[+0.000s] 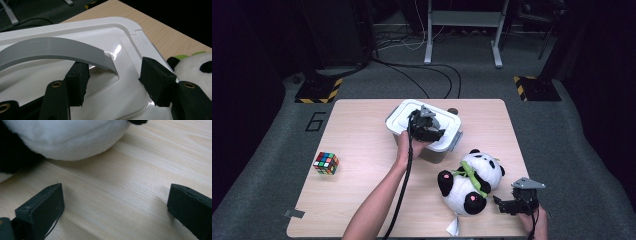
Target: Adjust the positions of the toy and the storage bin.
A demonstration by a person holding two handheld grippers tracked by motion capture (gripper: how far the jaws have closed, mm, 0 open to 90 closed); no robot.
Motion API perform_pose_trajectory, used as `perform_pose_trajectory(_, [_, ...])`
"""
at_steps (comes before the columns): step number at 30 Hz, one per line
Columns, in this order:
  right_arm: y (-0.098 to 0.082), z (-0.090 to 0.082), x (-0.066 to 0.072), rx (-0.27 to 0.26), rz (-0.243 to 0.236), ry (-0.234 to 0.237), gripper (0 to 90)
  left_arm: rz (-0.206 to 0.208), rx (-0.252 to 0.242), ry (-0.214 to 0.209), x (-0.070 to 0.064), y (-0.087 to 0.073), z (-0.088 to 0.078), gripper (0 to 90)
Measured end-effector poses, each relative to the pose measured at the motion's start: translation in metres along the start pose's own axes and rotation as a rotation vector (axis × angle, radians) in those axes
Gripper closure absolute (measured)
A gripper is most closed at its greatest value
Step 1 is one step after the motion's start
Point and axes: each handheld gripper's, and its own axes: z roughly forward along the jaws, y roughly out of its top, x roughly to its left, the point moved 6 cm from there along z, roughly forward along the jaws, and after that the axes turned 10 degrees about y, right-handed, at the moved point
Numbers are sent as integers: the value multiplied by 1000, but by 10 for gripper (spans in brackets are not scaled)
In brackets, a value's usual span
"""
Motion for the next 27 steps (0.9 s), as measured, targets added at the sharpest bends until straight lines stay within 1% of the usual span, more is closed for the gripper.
perform_pose_trajectory(7, [0, 0, 0, 0, -1, 0, 3, 10, -8, -5, -4, 3, 3, 405])
perform_pose_trajectory(10, [0, 0, 0, 0, 1, 0, 3, 13, -1, -3, -5, 3, 4, 404])
perform_pose_trajectory(12, [0, 0, 0, 0, 1, 0, 3, 13, 4, -4, -6, 3, 3, 392])
perform_pose_trajectory(14, [0, 0, 0, 0, 1, 0, 3, 10, 10, 2, -6, 4, 2, 332])
perform_pose_trajectory(20, [0, 0, 0, -1, -2, 0, 3, -18, 0, 2, -4, 7, -12, 221])
perform_pose_trajectory(26, [0, 0, 0, 0, -2, 0, 3, -20, -28, -9, -8, 7, -35, 166])
perform_pose_trajectory(27, [0, 0, 0, 0, -3, 0, 3, -14, -32, -15, -10, 6, -38, 162])
